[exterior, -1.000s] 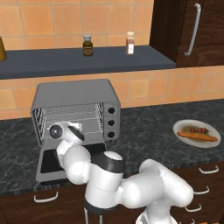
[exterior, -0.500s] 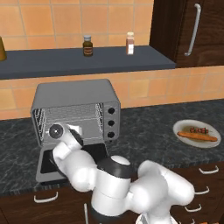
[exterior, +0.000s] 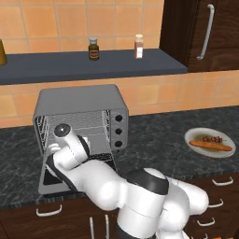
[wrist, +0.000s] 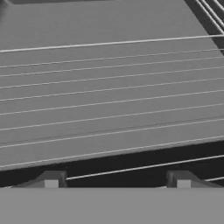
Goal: Pick up the kebab skewer and baguette bread, and place them inside the toaster oven. Close the toaster oven door and start by setting the timer.
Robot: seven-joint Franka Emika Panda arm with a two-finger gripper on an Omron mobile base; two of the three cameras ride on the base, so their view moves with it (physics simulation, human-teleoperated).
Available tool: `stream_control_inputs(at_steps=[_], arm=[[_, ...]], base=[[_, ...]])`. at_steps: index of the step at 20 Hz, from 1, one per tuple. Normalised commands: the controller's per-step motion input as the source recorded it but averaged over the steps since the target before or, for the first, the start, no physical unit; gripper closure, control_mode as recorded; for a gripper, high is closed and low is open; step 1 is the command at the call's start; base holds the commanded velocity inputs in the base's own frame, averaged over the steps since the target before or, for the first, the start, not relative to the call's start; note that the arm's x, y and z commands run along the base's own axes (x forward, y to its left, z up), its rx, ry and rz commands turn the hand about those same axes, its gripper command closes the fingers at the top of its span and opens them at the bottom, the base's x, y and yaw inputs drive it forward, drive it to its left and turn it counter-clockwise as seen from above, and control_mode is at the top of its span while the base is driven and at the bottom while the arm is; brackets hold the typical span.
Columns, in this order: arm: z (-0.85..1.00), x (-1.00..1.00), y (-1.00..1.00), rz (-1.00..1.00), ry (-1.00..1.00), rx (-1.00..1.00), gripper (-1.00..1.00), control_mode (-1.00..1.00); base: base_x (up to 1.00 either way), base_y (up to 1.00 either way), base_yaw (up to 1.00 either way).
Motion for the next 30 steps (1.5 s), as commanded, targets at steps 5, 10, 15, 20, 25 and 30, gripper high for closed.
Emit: stream_control_inputs(at_steps=[5, 10, 15, 20, 25, 30], arm=[[-0.15, -1.0, -0.02, 0.0, 0.45, 0.01, -1.0, -1.0], [0.99, -0.99, -0.5, 0.0, 0.04, 0.02, -1.0, -1.0], [0.36, -0.45, -1.0, -0.01, 0.01, 0.01, -1.0, -1.0], [0.05, -0.19, -1.0, -0.05, 0.0, 0.0, -1.0, -1.0], [0.03, -0.02, -1.0, -0.31, 0.05, 0.04, -1.0, -1.0], [0.07, 0.0, -1.0, -0.36, 0.02, 0.06, -1.0, -1.0]], base=[[0.0, 0.0, 0.0], [0.0, 0.0, 0.0], [0.0, 0.0, 0.0], [0.0, 0.0, 0.0], [0.0, 0.0, 0.0], [0.0, 0.0, 0.0]])
